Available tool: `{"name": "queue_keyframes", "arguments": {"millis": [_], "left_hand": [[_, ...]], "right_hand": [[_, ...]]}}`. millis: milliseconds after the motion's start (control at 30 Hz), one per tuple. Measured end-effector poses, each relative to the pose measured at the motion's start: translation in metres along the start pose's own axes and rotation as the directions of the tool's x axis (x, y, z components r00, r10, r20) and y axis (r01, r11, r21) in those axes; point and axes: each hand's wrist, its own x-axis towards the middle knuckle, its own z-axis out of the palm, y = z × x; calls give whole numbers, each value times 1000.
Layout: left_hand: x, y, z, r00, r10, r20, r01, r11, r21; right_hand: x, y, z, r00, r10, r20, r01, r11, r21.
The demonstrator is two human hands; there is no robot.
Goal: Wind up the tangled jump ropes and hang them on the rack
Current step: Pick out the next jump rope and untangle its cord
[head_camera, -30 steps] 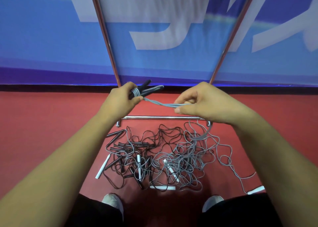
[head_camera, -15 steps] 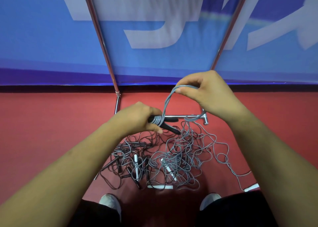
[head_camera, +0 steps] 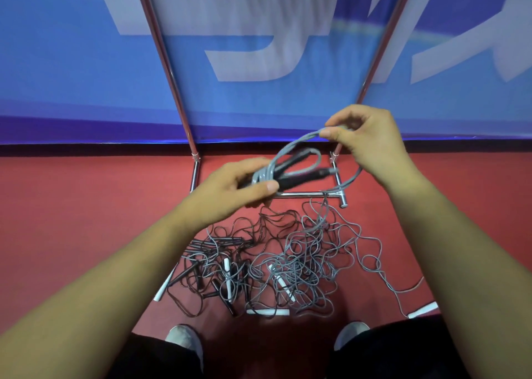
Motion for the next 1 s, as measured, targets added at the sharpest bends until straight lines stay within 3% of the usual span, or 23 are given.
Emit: {"name": "queue_keyframes", "arguments": {"millis": [133,233,467,633,767,900,1000], "left_hand": [[7,-4,-2,970,-67,-233,7,968,-252],[11,-5,-10,921,-132,-366,-54,888,-457],[14,-5,-25,813,-310,-493,-19,832,-555],[13,-7,-38,746,-404,-530,45,824,-564],[14,-4,-39,740,-478,-474,57,746,-664],[13,-4,-40,769,-498,-401,29,654,-756],[15,-3,-41,765,-500,-405,43,668,-743]], "right_hand": [[1,9,3,992,58,115,-52,997,-53],[-3,7,5,967,99,234,-73,991,-116],[-9,2,3,907,210,365,-193,978,-84],[-14,1,1,872,285,399,-298,954,-31],[-13,-3,0,864,312,394,-369,927,75],[-16,-9,-1,855,256,451,-277,961,-20],[-19,-11,-2,854,198,481,-163,980,-113]]}}
